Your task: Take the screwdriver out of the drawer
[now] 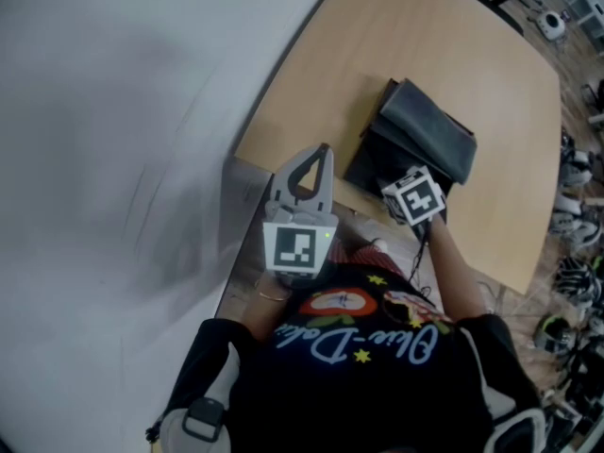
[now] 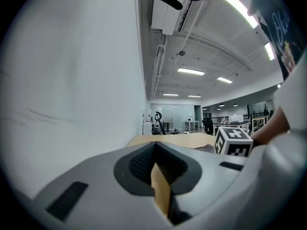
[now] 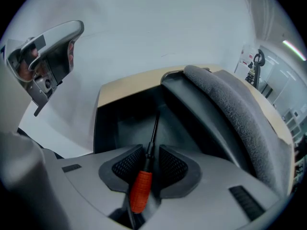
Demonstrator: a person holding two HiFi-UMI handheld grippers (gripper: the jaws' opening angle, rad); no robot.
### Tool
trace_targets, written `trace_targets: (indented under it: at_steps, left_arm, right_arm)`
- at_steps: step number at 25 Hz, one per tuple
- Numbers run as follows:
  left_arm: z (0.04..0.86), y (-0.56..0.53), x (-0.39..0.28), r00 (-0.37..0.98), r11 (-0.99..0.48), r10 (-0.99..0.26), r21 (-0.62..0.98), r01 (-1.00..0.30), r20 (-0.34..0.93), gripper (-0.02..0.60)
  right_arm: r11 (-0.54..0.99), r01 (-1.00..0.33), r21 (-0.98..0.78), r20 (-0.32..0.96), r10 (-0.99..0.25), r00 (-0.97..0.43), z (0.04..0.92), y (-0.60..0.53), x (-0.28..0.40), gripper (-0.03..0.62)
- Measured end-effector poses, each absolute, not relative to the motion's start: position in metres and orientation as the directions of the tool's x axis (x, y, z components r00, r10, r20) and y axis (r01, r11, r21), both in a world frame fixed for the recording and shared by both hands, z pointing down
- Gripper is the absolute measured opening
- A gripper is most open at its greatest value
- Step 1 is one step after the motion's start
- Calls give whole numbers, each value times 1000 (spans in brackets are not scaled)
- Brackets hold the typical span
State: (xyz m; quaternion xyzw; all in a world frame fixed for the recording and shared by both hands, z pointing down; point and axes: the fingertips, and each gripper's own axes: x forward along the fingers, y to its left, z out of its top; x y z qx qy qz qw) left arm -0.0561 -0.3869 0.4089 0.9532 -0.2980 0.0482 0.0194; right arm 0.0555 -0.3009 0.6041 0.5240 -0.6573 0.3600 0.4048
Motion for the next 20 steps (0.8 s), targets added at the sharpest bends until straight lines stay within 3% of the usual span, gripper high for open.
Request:
trace_targets:
  at_steps: [4, 11, 20]
  left_arm:
    - [409, -389, -56, 818, -823, -565, 2, -569, 105, 0]
    - [410, -388, -63, 812, -817, -573, 6, -577, 109, 0]
    - [407, -383, -64, 811, -816, -574, -5, -577, 116, 0]
  right_arm:
    - [185, -981, -52, 914, -387, -121, 607, -298, 55, 58]
    - [155, -987, -39, 896, -431, -103, 606, -301, 60, 51]
    - [99, -995, 21, 810, -584, -41, 577, -302, 70, 49]
